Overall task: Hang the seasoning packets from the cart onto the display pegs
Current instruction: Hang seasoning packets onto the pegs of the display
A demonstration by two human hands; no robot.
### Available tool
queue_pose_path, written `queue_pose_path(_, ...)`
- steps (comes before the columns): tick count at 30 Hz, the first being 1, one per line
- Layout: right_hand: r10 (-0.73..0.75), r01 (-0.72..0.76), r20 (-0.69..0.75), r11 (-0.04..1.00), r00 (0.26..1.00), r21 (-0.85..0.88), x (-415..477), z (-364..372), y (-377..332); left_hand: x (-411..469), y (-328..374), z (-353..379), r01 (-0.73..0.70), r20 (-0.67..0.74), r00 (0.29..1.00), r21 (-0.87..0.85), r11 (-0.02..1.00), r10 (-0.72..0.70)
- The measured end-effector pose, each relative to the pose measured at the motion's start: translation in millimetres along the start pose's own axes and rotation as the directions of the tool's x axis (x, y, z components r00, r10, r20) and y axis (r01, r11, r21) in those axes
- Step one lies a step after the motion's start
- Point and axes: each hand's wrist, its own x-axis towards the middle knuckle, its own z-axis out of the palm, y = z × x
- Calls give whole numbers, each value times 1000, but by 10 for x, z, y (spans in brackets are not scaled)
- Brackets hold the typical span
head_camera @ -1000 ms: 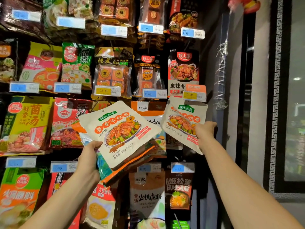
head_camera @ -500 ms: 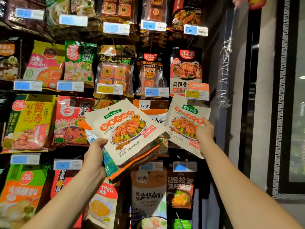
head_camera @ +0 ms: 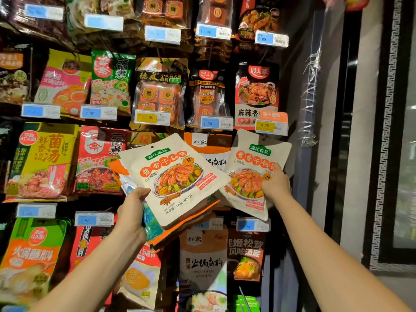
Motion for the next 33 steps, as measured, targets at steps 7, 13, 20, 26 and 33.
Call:
queue_pose_path(7,-104,72,110,962,988,265,-754,-92,-466,-127,-54,-130,58,81,995,7,998,-59)
queue_pose_path(13,-164,-96,614,925,772,368,-1083,73,-1162,-287,-123,-149,83,78,993,73,994,-88)
queue_pose_path(20,-94,-144,609,933,787,330,-972,291,-1109,-322,-54,-210,72,119,989,149,986,-90)
queue_pose_path(26,-60,-177,384,815,921,551,-926,269,-701,-231,-136,-279,145,108,983,66,987,-151)
queue_pose_path(33,153,-158,79,615,985,772,-778,-66,-32,-176,-110,-206,120,41,992,41,992,-122)
